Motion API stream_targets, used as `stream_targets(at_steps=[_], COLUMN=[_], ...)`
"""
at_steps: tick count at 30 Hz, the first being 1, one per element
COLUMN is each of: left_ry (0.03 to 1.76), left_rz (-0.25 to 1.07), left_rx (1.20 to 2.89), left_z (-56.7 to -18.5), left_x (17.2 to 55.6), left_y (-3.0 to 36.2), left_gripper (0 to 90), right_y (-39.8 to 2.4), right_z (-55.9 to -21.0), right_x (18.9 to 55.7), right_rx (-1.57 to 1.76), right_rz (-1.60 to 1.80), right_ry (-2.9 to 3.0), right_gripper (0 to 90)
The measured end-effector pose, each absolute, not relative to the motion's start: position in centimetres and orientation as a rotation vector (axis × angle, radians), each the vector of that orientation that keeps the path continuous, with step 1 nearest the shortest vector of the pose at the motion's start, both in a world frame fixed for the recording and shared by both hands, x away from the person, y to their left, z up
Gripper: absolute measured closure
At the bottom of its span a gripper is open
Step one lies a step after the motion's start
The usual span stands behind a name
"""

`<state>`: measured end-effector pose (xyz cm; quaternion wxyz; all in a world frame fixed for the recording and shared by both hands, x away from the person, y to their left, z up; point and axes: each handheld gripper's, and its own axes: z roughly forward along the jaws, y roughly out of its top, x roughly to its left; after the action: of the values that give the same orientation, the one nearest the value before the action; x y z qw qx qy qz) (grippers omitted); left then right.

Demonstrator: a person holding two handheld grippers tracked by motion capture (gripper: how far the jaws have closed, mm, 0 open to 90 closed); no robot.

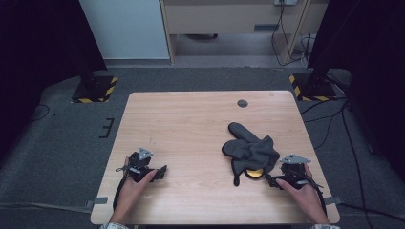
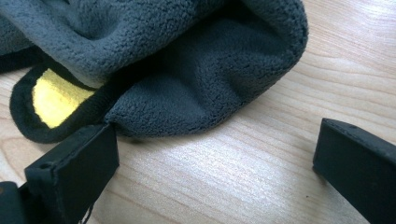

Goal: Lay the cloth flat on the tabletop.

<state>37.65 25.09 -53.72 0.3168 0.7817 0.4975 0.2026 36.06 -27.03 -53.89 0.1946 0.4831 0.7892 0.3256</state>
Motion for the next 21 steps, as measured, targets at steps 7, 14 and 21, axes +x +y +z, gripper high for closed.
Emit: stream_targets(at_steps=[7,14,21], left_ry=[1.313,1.313,1.312], left_rz=[0.535,0.535,0.535], left_rx=[2.057,2.056,2.056], left_z=[-53.7,-53.7,-53.7], left_x=[37.6,37.6,37.6], left_y=[25.0,25.0,24.8], left_gripper=[0.0,0.0,0.0], right_y=[-27.2,-27.6,-27.9], right_z=[-53.9,-53.5,-52.6], right_x=[35.9,35.6,35.2], right_rx=[1.346,1.347,1.316], right_rz=[0.931,0.964,1.033], right_ry=[2.212,2.223,2.188], right_gripper=[2.0,4.3,4.3])
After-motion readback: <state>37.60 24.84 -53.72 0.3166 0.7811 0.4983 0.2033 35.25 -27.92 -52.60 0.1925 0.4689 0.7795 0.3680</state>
